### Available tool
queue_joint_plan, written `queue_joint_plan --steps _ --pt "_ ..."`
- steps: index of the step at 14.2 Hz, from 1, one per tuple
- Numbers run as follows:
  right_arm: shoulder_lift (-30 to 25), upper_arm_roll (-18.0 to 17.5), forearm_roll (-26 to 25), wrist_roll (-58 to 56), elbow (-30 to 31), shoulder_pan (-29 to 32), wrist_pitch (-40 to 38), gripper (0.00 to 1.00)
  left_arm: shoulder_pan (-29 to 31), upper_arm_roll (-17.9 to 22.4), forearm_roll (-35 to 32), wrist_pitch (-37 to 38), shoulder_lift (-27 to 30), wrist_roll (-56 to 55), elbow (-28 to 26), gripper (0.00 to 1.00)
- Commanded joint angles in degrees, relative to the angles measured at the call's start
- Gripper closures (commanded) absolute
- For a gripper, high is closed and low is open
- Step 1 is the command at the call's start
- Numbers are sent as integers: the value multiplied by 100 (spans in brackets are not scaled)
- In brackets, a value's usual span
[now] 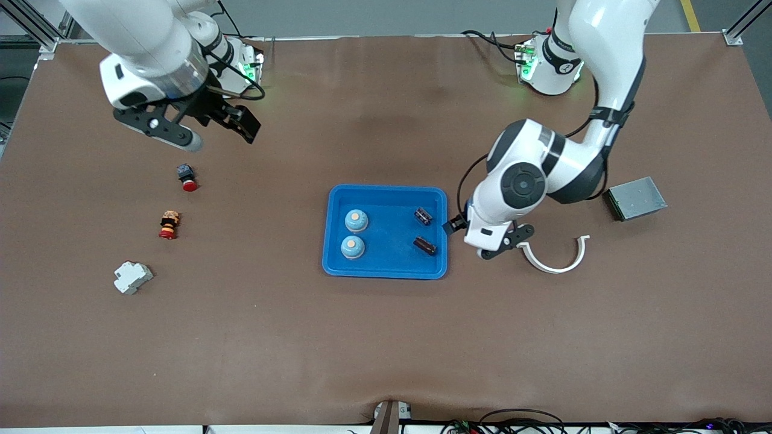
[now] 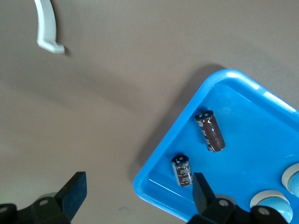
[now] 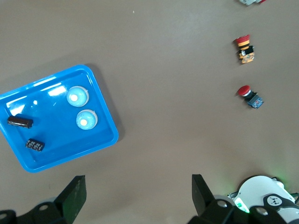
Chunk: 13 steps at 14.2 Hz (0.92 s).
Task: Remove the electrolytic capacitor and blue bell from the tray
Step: 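Grasp a capacitor with the left gripper while the right gripper reaches the bells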
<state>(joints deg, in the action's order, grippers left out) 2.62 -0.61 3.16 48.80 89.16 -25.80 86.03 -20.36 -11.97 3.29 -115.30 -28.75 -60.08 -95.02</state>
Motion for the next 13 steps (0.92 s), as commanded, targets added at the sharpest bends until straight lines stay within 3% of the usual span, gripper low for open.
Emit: queue_joint_plan --steps 1,5,13 --pt "343 61 141 -2 -127 -152 176 0 -204 46 49 -282 -16 -399 -235 0" --pt "887 69 80 -11 -136 -539 660 0 -433 37 57 -800 -341 -689 -315 1" --pt "1311 69 1 -281 -163 -1111 1363 0 -855 55 22 -1680 -1000 -1296 -307 32"
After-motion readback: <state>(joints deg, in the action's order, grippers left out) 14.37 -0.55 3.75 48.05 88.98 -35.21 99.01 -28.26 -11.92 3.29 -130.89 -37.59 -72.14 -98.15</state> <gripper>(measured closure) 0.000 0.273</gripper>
